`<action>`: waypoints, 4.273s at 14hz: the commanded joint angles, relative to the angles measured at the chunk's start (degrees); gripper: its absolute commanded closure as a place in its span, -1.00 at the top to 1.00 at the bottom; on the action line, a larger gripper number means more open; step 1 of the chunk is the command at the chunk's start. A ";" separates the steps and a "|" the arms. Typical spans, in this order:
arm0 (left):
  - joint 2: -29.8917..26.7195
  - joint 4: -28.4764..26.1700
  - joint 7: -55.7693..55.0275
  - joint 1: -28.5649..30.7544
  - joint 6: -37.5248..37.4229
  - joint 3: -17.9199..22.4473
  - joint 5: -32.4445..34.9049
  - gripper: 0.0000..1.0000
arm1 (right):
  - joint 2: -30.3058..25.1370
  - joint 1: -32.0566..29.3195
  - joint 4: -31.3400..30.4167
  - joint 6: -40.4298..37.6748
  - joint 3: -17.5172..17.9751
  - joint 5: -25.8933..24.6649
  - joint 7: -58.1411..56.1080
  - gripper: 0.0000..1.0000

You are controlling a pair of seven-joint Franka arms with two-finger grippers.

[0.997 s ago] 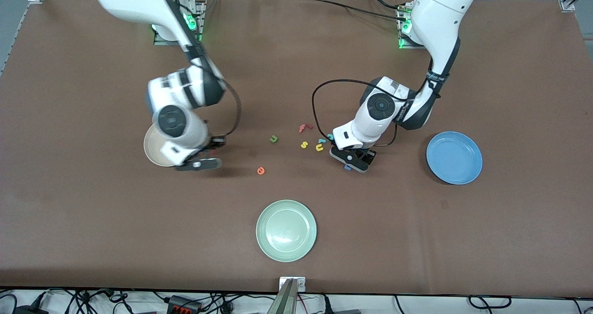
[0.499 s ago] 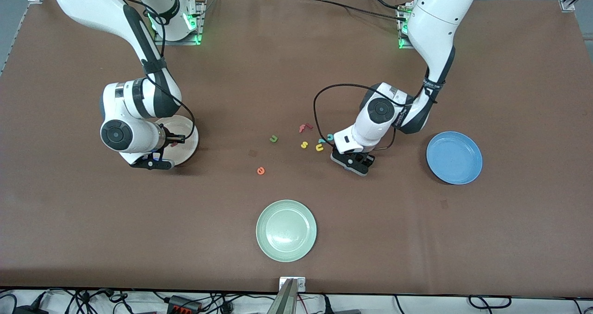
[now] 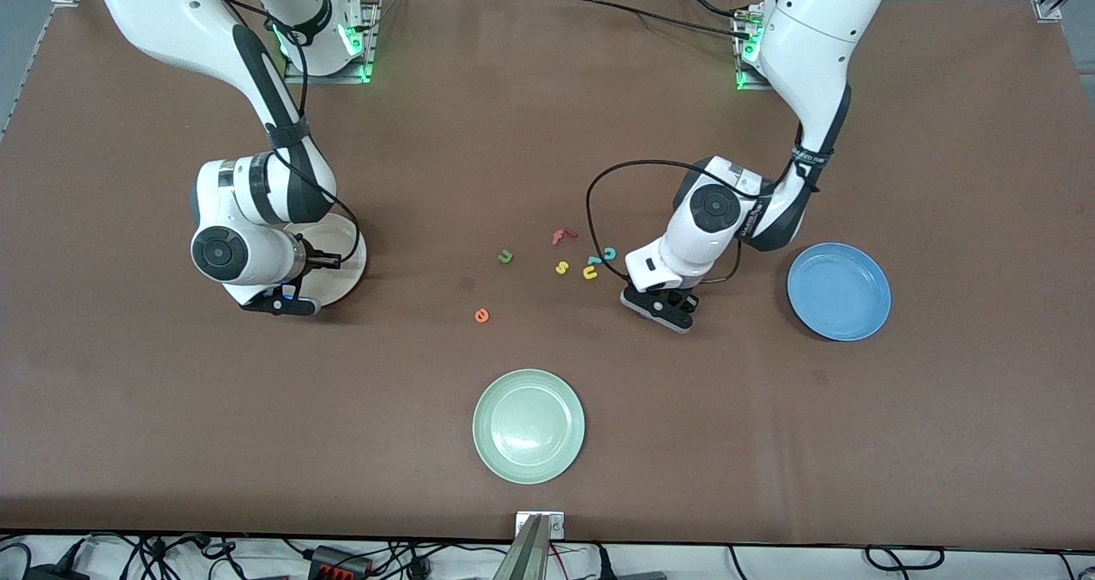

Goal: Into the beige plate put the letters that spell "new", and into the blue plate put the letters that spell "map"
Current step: 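Release the pink w on the beige plate while the left gripper carries m, then grasp the green letter with the right gripper while the left gripper grasps yellow, then place the green letter on the beige plate while the left gripper places yellow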

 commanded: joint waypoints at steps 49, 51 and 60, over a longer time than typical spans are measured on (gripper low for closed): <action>0.23 -3.24 -31.68 11.04 -5.75 -10.51 8.16 -0.48 | 17.64 28.33 20.20 4.91 0.62 9.08 58.60 -0.01; 0.06 -3.33 -31.85 11.04 -6.36 -10.42 8.16 -0.59 | 17.64 28.42 20.20 4.92 0.62 9.08 58.42 -0.34; -11.45 0.71 -15.63 20.07 -37.42 -10.24 8.25 -0.53 | 13.61 27.63 20.55 2.73 -0.25 8.03 53.25 -0.71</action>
